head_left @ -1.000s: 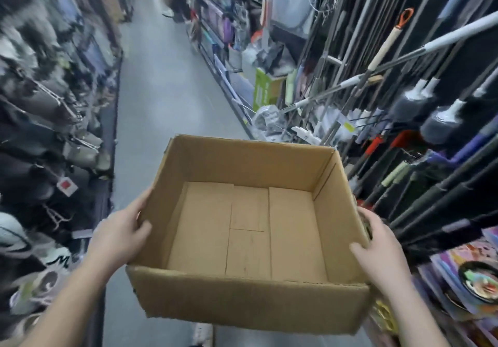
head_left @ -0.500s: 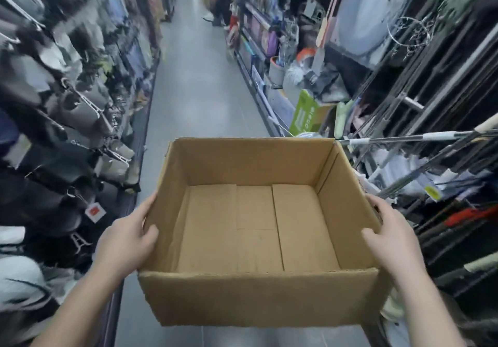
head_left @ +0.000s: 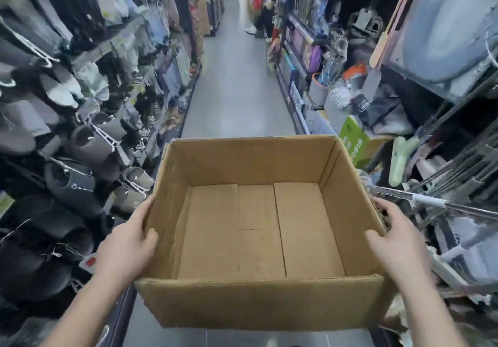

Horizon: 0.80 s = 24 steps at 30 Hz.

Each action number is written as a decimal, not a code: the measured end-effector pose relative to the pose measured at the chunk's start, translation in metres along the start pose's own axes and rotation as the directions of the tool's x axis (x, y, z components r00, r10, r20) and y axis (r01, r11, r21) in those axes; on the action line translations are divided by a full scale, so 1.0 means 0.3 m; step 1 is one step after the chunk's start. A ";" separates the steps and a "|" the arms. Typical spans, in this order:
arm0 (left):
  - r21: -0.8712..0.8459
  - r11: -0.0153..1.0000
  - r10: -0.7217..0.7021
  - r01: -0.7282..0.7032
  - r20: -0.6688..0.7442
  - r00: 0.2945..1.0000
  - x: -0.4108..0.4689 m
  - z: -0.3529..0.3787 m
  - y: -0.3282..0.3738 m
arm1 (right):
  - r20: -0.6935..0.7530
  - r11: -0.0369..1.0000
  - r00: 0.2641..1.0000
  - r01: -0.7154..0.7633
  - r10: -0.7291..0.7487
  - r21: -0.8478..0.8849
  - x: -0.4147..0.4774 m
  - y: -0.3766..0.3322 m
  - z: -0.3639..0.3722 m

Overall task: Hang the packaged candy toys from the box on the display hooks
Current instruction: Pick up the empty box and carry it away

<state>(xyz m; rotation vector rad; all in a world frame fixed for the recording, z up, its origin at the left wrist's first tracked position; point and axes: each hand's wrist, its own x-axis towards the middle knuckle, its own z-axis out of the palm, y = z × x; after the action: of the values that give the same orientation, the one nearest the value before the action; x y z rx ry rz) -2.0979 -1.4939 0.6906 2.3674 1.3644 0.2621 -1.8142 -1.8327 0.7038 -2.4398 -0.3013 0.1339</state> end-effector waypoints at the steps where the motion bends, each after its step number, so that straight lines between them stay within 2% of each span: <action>1: 0.023 1.000 -0.005 0.005 -0.018 1.000 0.040 0.006 0.020 | 0.021 0.999 1.000 -0.002 0.002 0.034 0.058 -0.014 0.011; 4: 0.097 0.995 -0.020 0.027 -0.069 0.997 0.190 0.026 0.083 | 0.046 0.997 0.999 0.013 -0.016 0.077 0.245 -0.075 0.053; 7: 0.066 0.992 -0.094 0.104 -0.148 0.985 0.342 0.054 0.126 | 0.056 0.993 0.998 0.033 -0.039 0.109 0.400 -0.157 0.134; 10: 0.059 0.985 -0.155 0.164 -0.137 0.978 0.534 0.082 0.130 | 0.075 0.991 0.996 0.043 -0.053 0.129 0.544 -0.233 0.251; 18: 0.070 0.994 -0.086 0.088 -0.034 0.996 1.144 0.156 0.126 | 0.071 0.978 0.996 -0.062 0.049 0.197 0.987 -0.503 0.572; 22: 0.044 0.997 -0.068 0.067 0.002 0.998 1.464 0.143 0.132 | 0.008 0.984 0.999 -0.044 0.044 0.172 1.173 -0.687 0.672; 24: 0.035 0.998 -0.051 0.051 -0.025 0.998 1.621 0.118 0.159 | -0.009 0.986 0.999 -0.043 0.045 0.160 1.265 -0.754 0.717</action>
<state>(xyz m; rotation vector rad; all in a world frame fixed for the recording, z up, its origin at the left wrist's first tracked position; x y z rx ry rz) -1.8011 -1.1052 0.6624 2.3618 1.4503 0.2551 -1.5248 -1.4366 0.6740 -2.2876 -0.2224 0.1555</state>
